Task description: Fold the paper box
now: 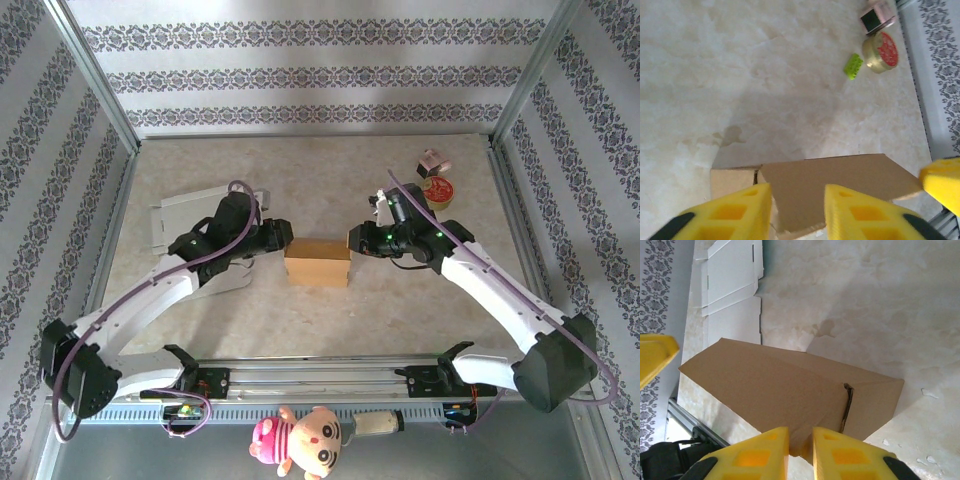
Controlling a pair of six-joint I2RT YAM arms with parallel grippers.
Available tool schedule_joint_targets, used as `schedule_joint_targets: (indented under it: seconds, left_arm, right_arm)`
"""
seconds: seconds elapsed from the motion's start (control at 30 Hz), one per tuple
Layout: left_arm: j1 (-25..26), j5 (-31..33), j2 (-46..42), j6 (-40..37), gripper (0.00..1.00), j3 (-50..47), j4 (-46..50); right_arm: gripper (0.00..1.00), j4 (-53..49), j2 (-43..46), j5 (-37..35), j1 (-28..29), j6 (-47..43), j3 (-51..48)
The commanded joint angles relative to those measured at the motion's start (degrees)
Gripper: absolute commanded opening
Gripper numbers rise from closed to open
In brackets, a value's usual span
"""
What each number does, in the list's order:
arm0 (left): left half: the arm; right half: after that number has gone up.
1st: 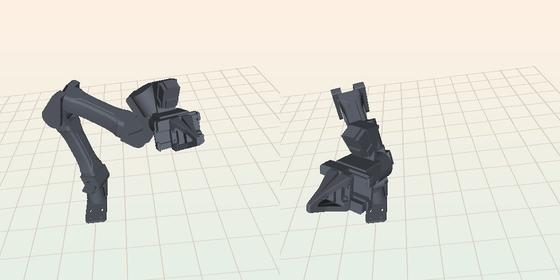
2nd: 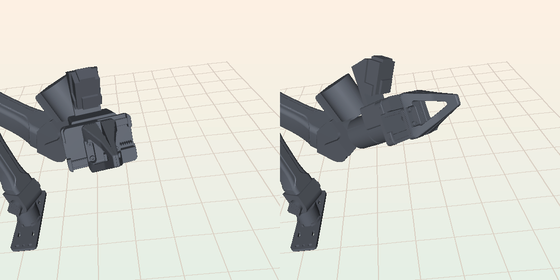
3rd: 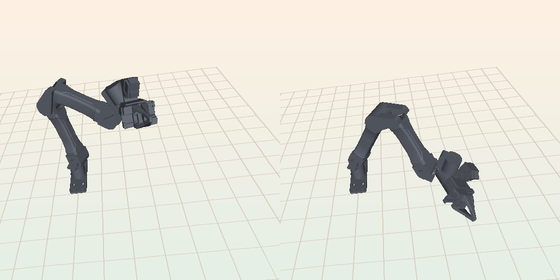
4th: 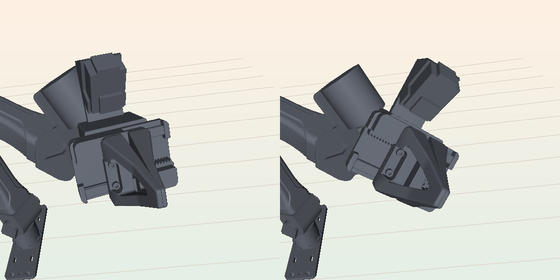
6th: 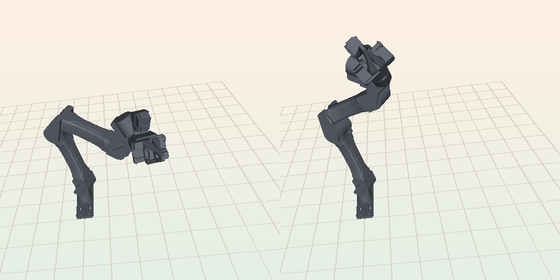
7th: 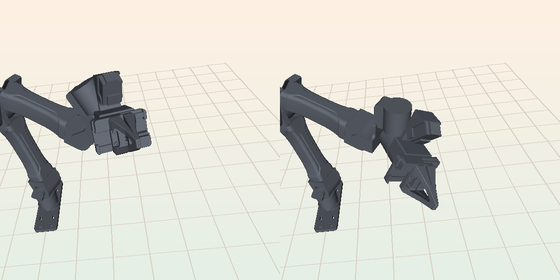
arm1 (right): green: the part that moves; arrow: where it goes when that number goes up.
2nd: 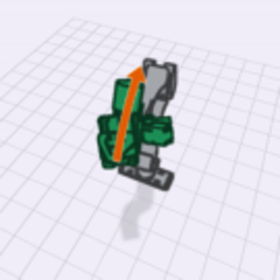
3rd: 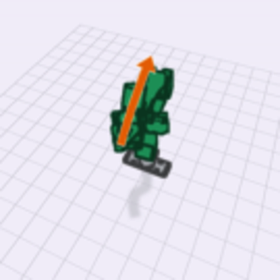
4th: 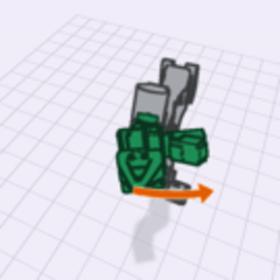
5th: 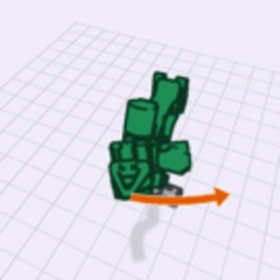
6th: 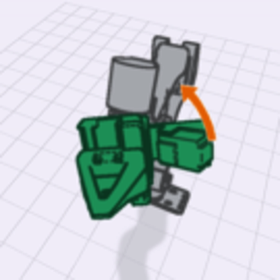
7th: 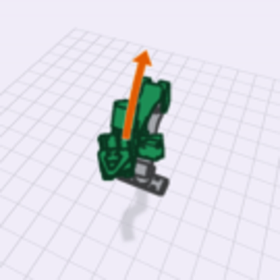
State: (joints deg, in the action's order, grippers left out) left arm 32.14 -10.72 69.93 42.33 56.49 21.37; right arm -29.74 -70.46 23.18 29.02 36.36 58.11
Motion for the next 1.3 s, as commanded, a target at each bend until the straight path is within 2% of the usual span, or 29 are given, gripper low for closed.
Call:
schedule_joint_targets:
  seconds: [0.0, 0.2, 0.4, 0.47, 0.63, 0.73, 0.8, 0.9, 1.03, 1.1, 1.2, 1.23, 1.27]
  left_arm:
    - [-0.76, -2.32, 1.47, 2.54, 0.27, -1.05, -1.16]
    - [-0.76, -2.97, 0.98, 3.4, 0.18, -6.32, -1.41]
    - [-0.76, -3.09, -0.04, 2.68, 0.14, -11.83, -2.16]
    - [-0.76, -3.12, -0.81, 1.63, 0.14, -10.97, -2.44]
    - [-0.76, -3.78, -3.28, -0.58, 0.31, -7.34, -6.58]
    - [-0.76, -3.3, -3.35, -1.39, 0.41, -6.09, -7.49]
    - [-0.76, -1.98, -2.93, -2.19, 0.47, -5.7, -6.64]
    - [-0.76, -0.83, -2.52, -2.86, 0.54, -6.51, -5.86]
    - [-0.76, -1.35, -1.42, -2.24, 0.55, -9.91, -5.91]
    - [-0.74, -3.29, -0.36, -0.72, 0.46, -13.49, -7.27]
    - [-0.55, -8.35, 0.45, 3.16, 0.28, -20.94, -11.98]
    - [0.14, -9.54, 0.11, 4.62, 0.2, -23.39, -14.28]
    - [1.43, -10.22, -0.52, 5.52, 0.17, -25.28, -16.27]
  right_arm:
    - [0.18, 1.28, -0.3, -0.19, 0.46, 0.43, -0.92]
    - [0.15, -2.19, -0.38, -7.47, 3.0, -4.04, -4.48]
    - [0.15, -3.13, 0.13, -8.73, 3.94, -4.74, -8.18]
    - [0.18, -4.14, 0.95, -8.7, 3.79, -5.23, -6.46]
    - [0.26, -4.12, 2.3, -7.77, 3.52, -5.1, -0.12]
    - [0.3, -3.57, 2.09, -9.81, 2.99, -4.72, 1.76]
    - [0.35, -2.75, 1.44, -12.25, 2.8, -4.81, 1.62]
    - [0.38, -1.43, -0.21, -11.43, 2.8, -4.25, 0.58]
    - [0.38, -0.65, -1.94, -8.23, 3.35, -3.14, -2.79]
    - [0.37, -0.31, -2.05, -9.24, 4.08, -3.54, -6.04]
    - [0.28, -1.3, -1.67, -11.78, 5.14, -4.57, -10.53]
    - [0.27, -1.47, -1.1, -12.27, 5.55, -4.26, -12.16]
    - [0.26, -1.55, -0.33, -12.31, 6.0, -3.57, -13.38]
